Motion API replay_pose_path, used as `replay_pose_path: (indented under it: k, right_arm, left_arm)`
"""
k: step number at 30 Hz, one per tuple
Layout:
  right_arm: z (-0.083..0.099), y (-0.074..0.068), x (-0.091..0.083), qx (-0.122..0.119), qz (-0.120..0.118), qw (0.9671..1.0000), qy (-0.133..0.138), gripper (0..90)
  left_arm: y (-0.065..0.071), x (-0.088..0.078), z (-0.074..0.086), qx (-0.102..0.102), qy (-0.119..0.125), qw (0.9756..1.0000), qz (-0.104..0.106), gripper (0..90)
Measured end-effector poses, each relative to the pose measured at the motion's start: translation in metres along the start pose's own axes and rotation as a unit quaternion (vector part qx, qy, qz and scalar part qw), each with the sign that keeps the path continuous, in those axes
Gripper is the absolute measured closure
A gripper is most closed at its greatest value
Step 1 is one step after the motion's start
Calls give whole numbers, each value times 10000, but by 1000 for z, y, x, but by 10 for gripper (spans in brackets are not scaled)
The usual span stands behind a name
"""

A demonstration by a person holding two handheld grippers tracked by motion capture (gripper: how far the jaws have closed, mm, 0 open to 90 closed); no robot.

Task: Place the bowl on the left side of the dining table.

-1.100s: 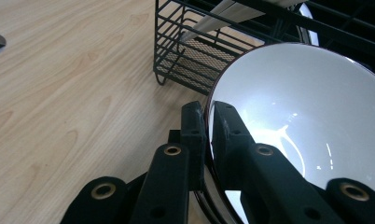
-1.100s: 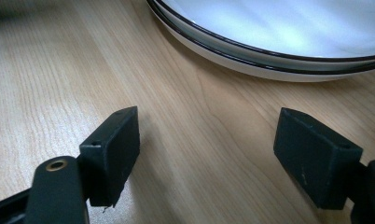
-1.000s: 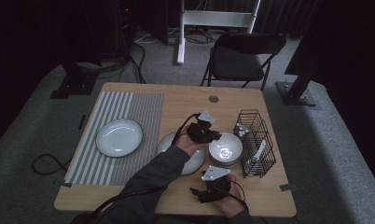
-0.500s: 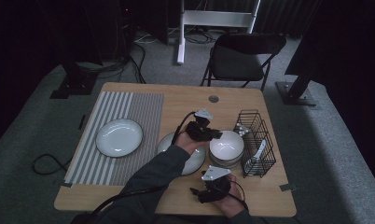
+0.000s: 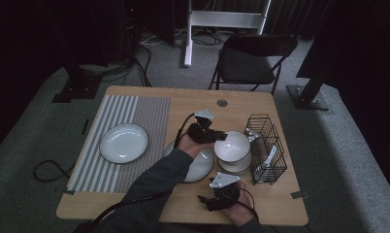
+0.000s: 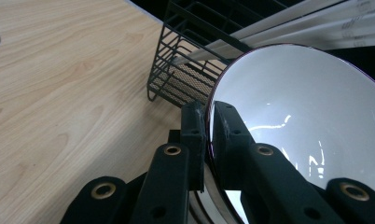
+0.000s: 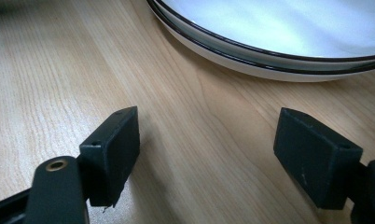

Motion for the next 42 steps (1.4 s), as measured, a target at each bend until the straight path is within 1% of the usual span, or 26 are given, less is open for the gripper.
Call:
replay_pose_path:
  k: [2, 4, 6, 11, 15, 21, 26, 27, 33, 39, 42]
  right_arm:
    - [0, 0, 0, 1, 0, 10000, 1, 220]
    - [0, 0, 0, 6, -1, 10000, 1, 220]
    - [0, 0, 0, 5, -1, 10000, -1, 220]
    - [0, 0, 0, 4, -1, 10000, -1, 220]
    - [0, 0, 0, 5, -2, 10000, 1, 220]
    - [0, 0, 0, -1, -2, 10000, 3, 220]
    - [0, 0, 0, -2, -2, 10000, 5, 220]
    - [0, 0, 0, 0, -2, 10000, 2, 220]
    - [0, 0, 0, 0, -1, 10000, 1, 220]
    - [0, 0, 0, 4, -2, 10000, 0, 220]
    - [0, 0, 0, 11, -4, 10000, -2, 220]
  left_arm:
    - [0, 0, 0, 0, 0, 10000, 0, 845]
    - [-2, -5, -1, -57, 54, 10000, 16, 845]
    - [-5, -7, -1, -70, 66, 9999, 34, 844]
    - [-10, -15, -2, -141, 134, 9998, -8, 845]
    - [-15, -21, -2, -208, 184, 9996, 20, 844]
    - [-20, -29, -1, -279, 259, 9993, -25, 845]
    - [-25, -36, 0, -286, 285, 9992, -66, 844]
    - [-27, -39, 1, -329, 308, 9990, -73, 844]
    - [-33, -46, 6, -406, 342, 9985, -104, 844]
    - [-40, -53, 11, -447, 392, 9981, -161, 845]
    - [-42, -57, 14, -457, 370, 9981, -191, 845]
Point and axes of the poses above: each handheld gripper's, and its own axes: x roughly forward along the jaws, z roughly out of its underside, y roughly to its right, the point moved 8 cm from there along x, roughly forward along the jaws, and after that the axes turned 2 degrees about z, right-handed, at the moved point
